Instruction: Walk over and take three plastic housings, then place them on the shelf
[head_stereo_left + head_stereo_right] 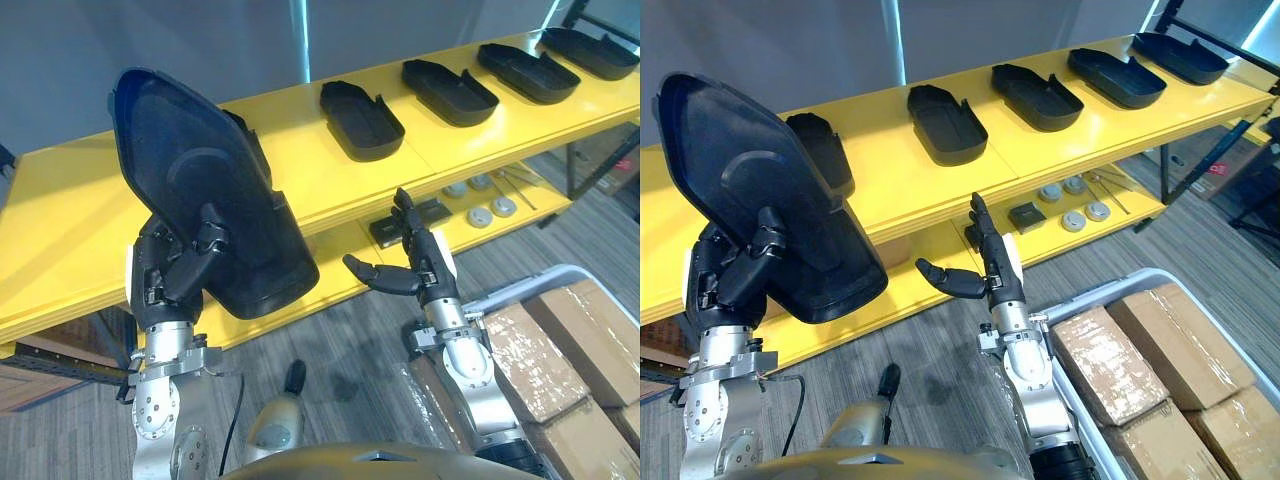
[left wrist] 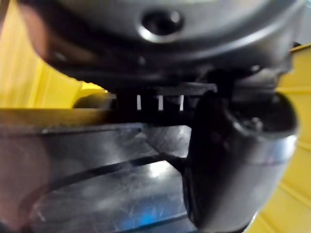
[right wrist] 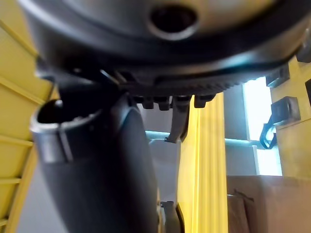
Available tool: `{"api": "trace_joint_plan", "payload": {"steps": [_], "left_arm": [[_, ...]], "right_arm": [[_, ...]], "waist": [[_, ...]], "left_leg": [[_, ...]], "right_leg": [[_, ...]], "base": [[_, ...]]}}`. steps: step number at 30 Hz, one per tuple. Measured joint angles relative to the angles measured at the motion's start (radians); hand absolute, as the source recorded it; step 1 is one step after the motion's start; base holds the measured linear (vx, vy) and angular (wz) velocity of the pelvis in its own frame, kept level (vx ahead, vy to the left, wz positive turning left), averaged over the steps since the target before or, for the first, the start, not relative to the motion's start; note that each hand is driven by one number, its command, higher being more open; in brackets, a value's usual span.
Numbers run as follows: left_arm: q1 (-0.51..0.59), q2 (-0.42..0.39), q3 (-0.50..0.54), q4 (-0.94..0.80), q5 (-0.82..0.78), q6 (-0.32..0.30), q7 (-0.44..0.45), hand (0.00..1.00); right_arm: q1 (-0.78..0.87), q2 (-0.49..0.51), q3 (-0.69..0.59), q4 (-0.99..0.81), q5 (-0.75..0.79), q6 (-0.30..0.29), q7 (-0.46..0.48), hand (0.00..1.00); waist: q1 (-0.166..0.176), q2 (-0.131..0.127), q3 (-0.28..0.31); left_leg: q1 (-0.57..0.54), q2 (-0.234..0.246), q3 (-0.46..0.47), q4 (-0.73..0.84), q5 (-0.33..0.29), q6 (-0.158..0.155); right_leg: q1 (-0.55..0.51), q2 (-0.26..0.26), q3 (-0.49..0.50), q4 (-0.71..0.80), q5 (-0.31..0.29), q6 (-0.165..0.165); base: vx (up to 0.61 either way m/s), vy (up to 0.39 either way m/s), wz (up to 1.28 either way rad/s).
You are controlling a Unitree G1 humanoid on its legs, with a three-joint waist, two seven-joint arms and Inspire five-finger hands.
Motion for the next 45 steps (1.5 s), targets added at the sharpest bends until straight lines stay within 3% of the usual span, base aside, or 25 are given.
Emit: {"api": "trace_joint_plan", "payload": {"steps": [5,8,11,12,13,14,15,16,18,20,21,23,26,27,28,30,33,44,45], "left_arm": [[0.0,-0.001,0.001,0.003,0.002,-0.003,-0.009,0.0],[-0.005,-0.001,0.008,0.003,0.006,-0.003,-0.034,0.0],[-0.015,0.007,0.023,-0.005,0.008,-0.003,-0.049,0.0],[-0.026,0.003,0.025,-0.005,0.019,-0.004,-0.053,0.0],[-0.037,0.003,0.025,-0.006,0.037,-0.003,-0.053,0.0],[-0.056,0.02,0.032,-0.016,0.047,-0.003,-0.057,0.0],[-0.065,0.028,0.041,-0.02,0.052,-0.004,-0.06,0.0],[-0.082,0.037,0.053,-0.02,0.074,-0.003,-0.057,0.0],[-0.095,0.04,0.058,-0.019,0.076,-0.003,-0.05,0.0],[-0.102,0.047,0.053,-0.014,0.075,-0.003,-0.028,0.0],[-0.105,0.05,0.05,-0.012,0.075,-0.003,-0.024,0.0],[-0.107,0.057,0.039,-0.01,0.073,-0.005,-0.013,0.0],[-0.103,0.057,0.016,-0.011,0.07,-0.007,-0.009,0.0],[-0.094,0.054,0.018,-0.012,0.07,-0.007,-0.008,0.0],[-0.083,0.036,0.019,-0.01,0.07,-0.006,-0.002,0.0],[-0.075,0.032,-0.01,-0.011,0.068,-0.006,-0.021,0.0],[-0.077,0.031,-0.021,-0.014,0.064,-0.009,-0.057,0.0],[-0.043,0.029,-0.02,-0.012,0.024,-0.008,-0.036,0.0],[-0.039,0.028,-0.021,-0.011,0.024,-0.007,-0.037,0.0]], "right_arm": [[0.012,-0.017,0.02,-0.049,0.023,-0.068,-0.024,1.0],[-0.012,-0.002,0.021,-0.103,0.03,-0.111,-0.071,1.0],[-0.056,0.037,0.011,-0.106,0.03,-0.118,-0.125,1.0],[-0.059,0.035,-0.003,-0.104,0.032,-0.118,-0.132,1.0],[-0.057,0.043,-0.007,-0.104,0.035,-0.118,-0.133,1.0],[-0.06,0.049,-0.012,-0.103,0.041,-0.118,-0.132,1.0],[-0.063,0.055,-0.012,-0.103,0.04,-0.118,-0.132,1.0],[-0.069,0.065,-0.01,-0.1,0.035,-0.119,-0.131,1.0],[-0.071,0.075,-0.005,-0.091,0.008,-0.122,-0.128,1.0],[-0.078,0.053,-0.01,-0.093,-0.014,-0.129,-0.128,1.0],[-0.082,0.043,-0.012,-0.097,-0.014,-0.133,-0.128,1.0],[-0.084,0.003,-0.032,-0.158,-0.011,-0.143,-0.125,1.0],[-0.085,-0.028,-0.068,-0.281,0.022,-0.169,-0.11,1.0],[-0.099,-0.032,-0.069,-0.33,0.032,-0.193,-0.101,1.0],[-0.121,-0.041,-0.07,-0.347,0.032,-0.212,-0.094,1.0],[-0.129,-0.054,-0.09,-0.381,0.049,-0.233,-0.093,1.0],[-0.118,-0.062,-0.118,-0.382,0.062,-0.232,-0.094,1.0],[-0.011,0.059,-0.136,-0.382,0.264,-0.227,0.023,1.0],[-0.001,0.062,-0.133,-0.382,0.265,-0.227,0.028,1.0]], "waist": [[-0.019,0.0,0.001],[-0.019,-0.009,0.002],[-0.019,-0.05,-0.002],[-0.025,-0.043,-0.005],[-0.027,-0.03,-0.011],[-0.025,-0.028,-0.014],[-0.025,-0.034,-0.015],[-0.035,-0.039,-0.013],[-0.053,-0.032,-0.009],[-0.062,-0.019,-0.005],[-0.066,-0.019,-0.005],[-0.083,-0.018,-0.007],[-0.074,-0.05,-0.026],[-0.068,-0.076,-0.044],[-0.06,-0.055,-0.044],[-0.061,-0.015,-0.067],[-0.055,-0.002,-0.084],[-0.053,-0.032,-0.11],[-0.057,-0.037,-0.112]], "left_leg": [[0.002,0.0,0.041,0.01,-0.018,-0.005],[0.001,-0.031,0.08,0.012,-0.02,0.008],[-0.011,-0.111,0.092,0.091,-0.085,0.055],[-0.012,-0.129,0.084,0.123,-0.12,0.069],[-0.01,-0.131,0.065,0.14,-0.131,0.079],[-0.005,-0.13,0.054,0.15,-0.153,0.091],[0.001,-0.136,0.05,0.151,-0.161,0.098],[0.026,-0.147,0.025,0.143,-0.171,0.112],[0.061,-0.15,-0.013,0.145,-0.184,0.142],[0.099,-0.145,-0.058,0.147,-0.205,0.151],[0.107,-0.146,-0.071,0.149,-0.211,0.152],[0.116,-0.148,-0.131,0.176,-0.235,0.127],[0.115,-0.183,-0.174,0.197,-0.262,0.105],[0.111,-0.202,-0.173,0.211,-0.286,0.095],[0.105,-0.184,-0.162,0.247,-0.328,0.087],[0.078,-0.084,-0.039,0.302,-0.367,0.062],[0.079,-0.066,-0.018,0.285,-0.367,0.058],[0.099,-0.082,-0.015,0.207,-0.346,0.057],[0.098,-0.068,0.018,0.195,-0.356,0.069]], "right_leg": [[0.0,-0.012,0.011,0.005,-0.007,0.0],[0.013,-0.048,0.008,-0.007,-0.012,-0.009],[0.056,-0.102,0.022,-0.024,-0.054,-0.109],[0.037,-0.114,0.04,0.088,-0.013,-0.156],[-0.033,-0.125,0.062,0.226,0.047,-0.142],[-0.12,-0.138,0.102,0.389,0.131,-0.129],[-0.153,-0.145,0.12,0.454,0.179,-0.13],[-0.209,-0.159,0.145,0.575,0.296,-0.131],[-0.268,-0.136,0.172,0.681,0.193,-0.127],[-0.301,-0.056,0.174,0.588,0.073,-0.12],[-0.304,-0.032,0.187,0.535,0.057,-0.12],[-0.302,0.074,0.293,0.34,0.045,-0.11],[-0.272,0.064,0.27,0.189,0.079,-0.091],[-0.236,0.046,0.254,0.133,0.096,-0.089],[-0.203,0.056,0.229,0.093,0.095,-0.075],[-0.151,0.098,0.174,0.039,0.1,-0.088],[-0.136,0.113,0.167,0.007,0.106,-0.096],[-0.107,0.09,0.149,-0.044,0.116,-0.094],[-0.105,0.081,0.135,-0.047,0.117,-0.092]], "base": [[-0.06,0.013,-0.04],[0.02,0.072,0.14],[0.16,0.163,0.25],[0.15,0.109,0.4],[0.22,0.193,0.46],[0.13,0.154,0.38],[0.26,0.181,0.33],[0.28,0.085,0.45],[0.31,0.074,0.51],[0.25,0.04,0.56],[0.22,-0.02,0.71],[0.2,-0.081,0.84],[0.17,-0.149,0.67],[0.22,-0.252,0.32],[0.21,-0.251,0.31],[0.16,-0.204,0.37],[0.13,-0.099,0.1],[0.04,0.031,0.07],[-0.02,0.036,0.67]]}}
